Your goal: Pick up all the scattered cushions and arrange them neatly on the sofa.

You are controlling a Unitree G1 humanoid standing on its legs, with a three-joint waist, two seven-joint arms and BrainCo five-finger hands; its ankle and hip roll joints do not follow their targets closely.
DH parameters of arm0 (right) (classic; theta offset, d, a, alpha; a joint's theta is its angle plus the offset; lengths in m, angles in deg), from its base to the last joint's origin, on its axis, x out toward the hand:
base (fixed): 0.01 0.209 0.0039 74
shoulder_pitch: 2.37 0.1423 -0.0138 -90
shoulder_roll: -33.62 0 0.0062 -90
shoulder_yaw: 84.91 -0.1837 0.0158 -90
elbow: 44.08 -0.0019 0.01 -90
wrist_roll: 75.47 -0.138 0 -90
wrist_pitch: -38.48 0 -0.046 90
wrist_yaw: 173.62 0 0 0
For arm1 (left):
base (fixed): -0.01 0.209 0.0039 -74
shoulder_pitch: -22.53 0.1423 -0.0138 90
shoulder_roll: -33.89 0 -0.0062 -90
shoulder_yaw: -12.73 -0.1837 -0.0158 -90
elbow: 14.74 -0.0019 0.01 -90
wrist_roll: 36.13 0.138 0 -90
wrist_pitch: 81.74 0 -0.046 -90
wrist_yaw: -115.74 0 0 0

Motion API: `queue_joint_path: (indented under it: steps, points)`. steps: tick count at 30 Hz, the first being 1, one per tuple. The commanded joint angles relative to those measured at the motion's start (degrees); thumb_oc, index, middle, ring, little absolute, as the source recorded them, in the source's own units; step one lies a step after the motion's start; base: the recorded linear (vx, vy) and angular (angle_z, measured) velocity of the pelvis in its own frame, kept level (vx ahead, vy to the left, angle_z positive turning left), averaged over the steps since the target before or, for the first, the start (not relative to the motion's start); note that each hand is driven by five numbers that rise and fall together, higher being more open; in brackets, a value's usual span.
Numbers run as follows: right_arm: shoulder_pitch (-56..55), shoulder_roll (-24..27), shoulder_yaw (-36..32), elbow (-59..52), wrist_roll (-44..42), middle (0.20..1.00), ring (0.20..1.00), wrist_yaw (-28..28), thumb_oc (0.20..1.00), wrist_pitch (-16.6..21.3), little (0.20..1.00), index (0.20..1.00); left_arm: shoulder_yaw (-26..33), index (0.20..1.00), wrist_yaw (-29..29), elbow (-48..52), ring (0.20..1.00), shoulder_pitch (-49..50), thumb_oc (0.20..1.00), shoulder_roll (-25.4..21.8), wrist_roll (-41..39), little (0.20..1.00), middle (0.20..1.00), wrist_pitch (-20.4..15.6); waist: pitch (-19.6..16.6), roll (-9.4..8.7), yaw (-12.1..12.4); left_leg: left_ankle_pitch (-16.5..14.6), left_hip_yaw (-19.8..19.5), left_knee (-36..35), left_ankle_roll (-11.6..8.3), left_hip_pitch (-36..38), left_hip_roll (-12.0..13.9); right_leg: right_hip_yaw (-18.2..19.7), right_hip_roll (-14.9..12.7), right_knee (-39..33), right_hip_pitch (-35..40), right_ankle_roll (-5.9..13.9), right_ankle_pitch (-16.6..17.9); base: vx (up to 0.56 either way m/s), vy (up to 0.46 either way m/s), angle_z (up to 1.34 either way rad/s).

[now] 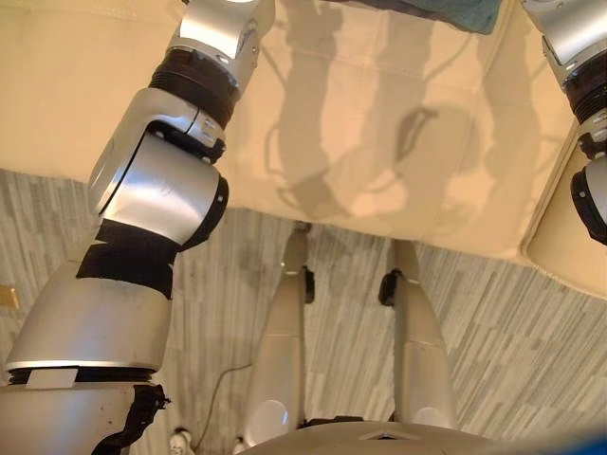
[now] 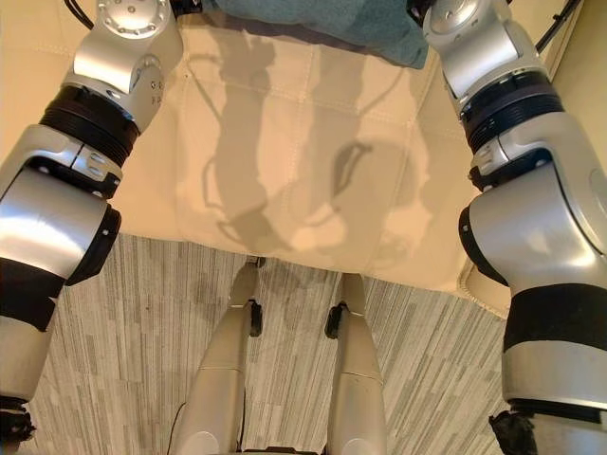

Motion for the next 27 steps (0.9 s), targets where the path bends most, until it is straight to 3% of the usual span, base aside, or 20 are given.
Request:
queue_joint_path:
  steps: [1, 2, 4, 9, 14, 17, 19, 21, 26, 27]
  points:
    - [0.2, -6.45, 0.41, 1.76, -1.12, 0.702, 0.702, 0.71, 0.702, 2.56, 0.702, 0.702, -1.0, 1.0, -4.09, 0.13, 1.0, 3.28, 1.0, 5.65, 0.85, 1.0, 1.0, -1.7, -8.8, -1.48, -0.51, 2.87, -4.52, -7.03, -4.34, 2.84, -0.02, 0.77, -1.31, -1.72, 3.28, 8.66, -1.66, 0.0, 0.0, 0.0]
    - [-0.27, -6.42, 0.33, 1.72, -0.95, 0.799, 0.799, 0.87, 0.799, 2.46, 0.799, 0.799, -0.79, 1.0, -4.21, -0.76, 1.0, 3.67, 1.0, 4.74, 0.92, 1.0, 1.0, -1.35, -8.69, -1.5, -0.49, 2.8, -4.5, -7.03, -4.31, 3.01, 0.03, 0.68, -1.32, -1.6, 3.36, 8.65, -1.74, 0.0, 0.0, 0.0]
    - [-1.34, -5.72, -0.39, 2.25, -0.7, 0.774, 0.774, 0.94, 0.774, 2.42, 0.774, 0.774, -0.02, 1.0, -4.43, -3.04, 1.0, 4.53, 1.0, 1.27, 1.03, 1.0, 1.0, -0.95, -8.54, -1.34, -0.39, 2.71, -4.54, -7.03, -4.29, 3.24, 0.06, 0.79, -1.33, -1.29, 3.25, 8.61, -1.86, 0.0, 0.0, 0.0]
    - [-2.86, -4.21, -1.79, 2.89, -1.25, 0.865, 0.865, 1.43, 0.865, 2.3, 0.865, 0.865, 2.19, 1.0, -5.39, -5.25, 1.0, 7.31, 1.0, -4.48, -0.1, 1.0, 1.0, -0.82, -8.18, -0.91, -0.2, 2.7, -4.31, -7.03, -4.38, 3.92, 0.21, 0.86, -1.35, -1.18, 3.73, 8.46, -2.06, 0.0, 0.0, 0.0]
    - [-4.83, -2.32, -2.79, 2.57, -1.62, 0.859, 0.859, 2.43, 0.859, 2.61, 0.859, 0.859, 3.65, 1.0, -7.01, -5.92, 1.0, 10.94, 1.0, -9.77, -0.36, 1.0, 1.0, -1.12, -8.31, -0.68, -0.2, 2.65, -4.08, -7.03, -4.53, 4.76, 0.29, 0.79, -1.44, -1.21, 4.56, 8.33, -2.16, 0.0, 0.0, 0.0]
    - [-6.78, -0.78, -3.59, 1.57, -1.92, 0.9, 0.9, 3.2, 0.9, 3.02, 0.9, 0.9, 5.11, 1.0, -8.15, -5.38, 1.0, 13.99, 1.0, -13.33, -0.84, 1.0, 1.0, -1.62, -8.48, -0.69, -0.22, 2.54, -3.96, -7.03, -4.63, 5.61, 0.34, 0.67, -1.4, -1.26, 5.42, 8.22, -2.24, 0.0, 0.0, 0.0]
    - [-9.28, 0.53, -5.37, -0.73, -2.38, 0.903, 0.903, 3.46, 0.903, 3.49, 0.903, 0.903, 7.16, 1.0, -8.5, -2.66, 1.0, 17.79, 1.0, -15.53, -1.48, 1.0, 1.0, -2.54, -8.52, -0.81, -0.22, 2.15, -3.73, -7.03, -4.59, 6.55, 0.4, 0.59, -1.42, -1.08, 6.29, 8.08, -2.62, 0.0, 0.0, 0.0]
    - [-12.86, 2.42, -7.38, -4.5, -1.97, 1.0, 1.0, 3.8, 1.0, 3.81, 1.0, 1.0, 9.98, 1.0, -8.85, 2.24, 1.0, 22.89, 1.0, -17.31, -1.5, 1.0, 1.0, -3.53, -8.47, -0.93, -0.13, 1.76, -3.59, -7.03, -4.38, 8.05, 0.42, 0.44, -1.42, -0.55, 7.55, 7.81, -3.27, 0.0, 0.0, 0.0]
    - [-24.64, 5.77, -11.92, -16.96, 0.54, 1.0, 1.0, 5.83, 1.0, 4.22, 1.0, 1.0, 15.7, 1.0, -9.88, 17.73, 1.0, 36.98, 1.0, -18.8, -0.18, 1.0, 1.0, -5.37, -7.43, -1.52, -0.19, -0.56, -3.64, -4.02, -3.77, 12.05, 0.23, -0.48, -1.98, 2.37, 11.6, 6.77, -5.47, -0.01, -0.014, 0.03]
    - [-32.75, 7.18, -15.44, -23.45, 1.94, 1.0, 1.0, 7.4, 1.0, 4.86, 1.0, 1.0, 19.68, 1.0, -10.71, 26.56, 1.0, 46.31, 1.0, -19.14, 0.46, 1.0, 1.0, -6.33, -6.81, -1.88, -0.27, -2.4, -3.67, -1.27, -3.41, 13.93, 0.0, -0.77, -2.42, 4.05, 14.15, 6.29, -6.48, -0.02, -0.01, 0.05]
